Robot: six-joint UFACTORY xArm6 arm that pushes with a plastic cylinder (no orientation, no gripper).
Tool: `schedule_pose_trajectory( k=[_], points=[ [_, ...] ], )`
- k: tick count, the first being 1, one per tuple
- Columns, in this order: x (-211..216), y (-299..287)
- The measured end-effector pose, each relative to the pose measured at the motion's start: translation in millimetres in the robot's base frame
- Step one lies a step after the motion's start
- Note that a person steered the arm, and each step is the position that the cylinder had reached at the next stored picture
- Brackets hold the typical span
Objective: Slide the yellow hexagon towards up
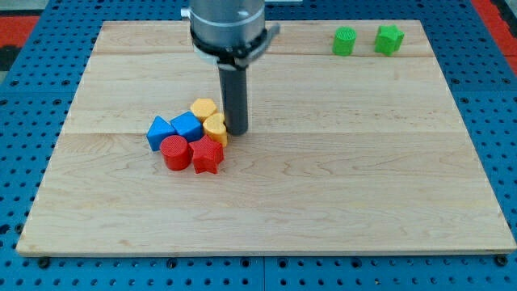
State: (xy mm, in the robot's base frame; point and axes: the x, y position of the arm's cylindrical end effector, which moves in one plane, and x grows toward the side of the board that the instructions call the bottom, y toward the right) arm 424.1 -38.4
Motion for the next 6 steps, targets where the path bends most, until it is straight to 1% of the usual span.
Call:
schedule_pose_trajectory(
  k=[1, 2, 3, 4, 5, 6],
  points=[
    [-17.1, -0.8],
    [18.5, 35.8],
    [57.0, -7.9],
    [29.1, -45.7],
    [-26.8, -42.3],
    [-50.1, -34.5]
  ],
)
